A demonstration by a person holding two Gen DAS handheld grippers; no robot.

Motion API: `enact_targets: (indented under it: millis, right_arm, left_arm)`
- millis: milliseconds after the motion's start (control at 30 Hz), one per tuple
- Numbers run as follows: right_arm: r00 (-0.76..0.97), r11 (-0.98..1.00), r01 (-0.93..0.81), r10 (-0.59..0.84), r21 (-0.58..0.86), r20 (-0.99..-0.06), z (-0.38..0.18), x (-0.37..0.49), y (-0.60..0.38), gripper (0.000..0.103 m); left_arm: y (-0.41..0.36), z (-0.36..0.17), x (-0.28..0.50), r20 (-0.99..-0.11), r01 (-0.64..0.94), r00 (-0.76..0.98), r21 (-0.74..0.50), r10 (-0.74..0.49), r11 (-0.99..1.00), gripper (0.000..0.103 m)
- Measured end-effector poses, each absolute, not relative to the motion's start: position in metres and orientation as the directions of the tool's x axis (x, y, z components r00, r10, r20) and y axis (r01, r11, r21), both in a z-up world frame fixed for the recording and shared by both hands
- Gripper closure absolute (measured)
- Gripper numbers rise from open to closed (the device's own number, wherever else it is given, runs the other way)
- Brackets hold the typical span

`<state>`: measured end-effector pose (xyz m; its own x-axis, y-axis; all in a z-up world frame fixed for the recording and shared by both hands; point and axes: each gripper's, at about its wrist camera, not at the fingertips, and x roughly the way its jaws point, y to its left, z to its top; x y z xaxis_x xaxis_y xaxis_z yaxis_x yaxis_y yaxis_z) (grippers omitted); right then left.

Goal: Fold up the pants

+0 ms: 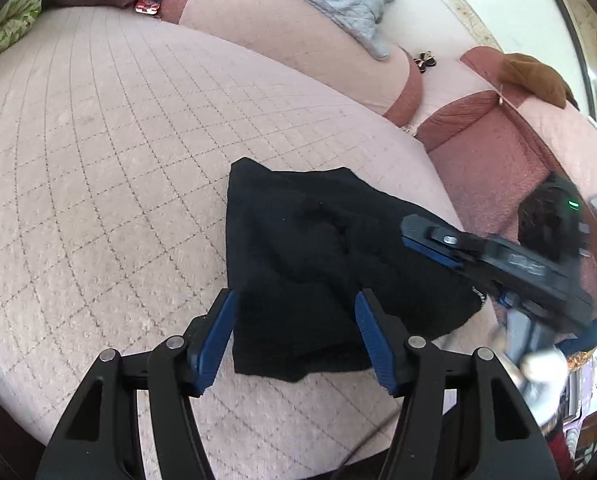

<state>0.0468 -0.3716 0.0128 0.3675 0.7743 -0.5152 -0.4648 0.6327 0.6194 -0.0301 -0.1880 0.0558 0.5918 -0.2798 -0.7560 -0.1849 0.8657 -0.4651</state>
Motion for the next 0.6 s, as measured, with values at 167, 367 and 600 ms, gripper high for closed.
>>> enact_targets:
  millis: [167, 367, 600]
  right_arm:
    - [0.36, 0.638, -0.434, 0.77, 0.636, -0.527, 0.004, 0.033, -0.35, 0.075]
    - [0.392, 0.677, -0.414, 0.736, 0.609, -0.552, -0.008, 0.024, -0.353, 0.068]
    - [0.351, 0.676, -0.437, 0.736, 0.594, -0.579, -0.027, 0.021, -0.355, 0.095]
  left_arm:
    - [-0.198, 0.021, -0.032, -0.814, -0.178, 0.528, -0.384, -0.242, 0.906, 0.043]
    - [-0.22, 0.02, -0.032, -0.82, -0.101, 0.528, -0.319, -0.221, 0.942, 0.043]
    - [-0.193, 0.043, -0.046, -0.798, -0.132, 0.525, -0.418, -0.294, 0.899, 0.043]
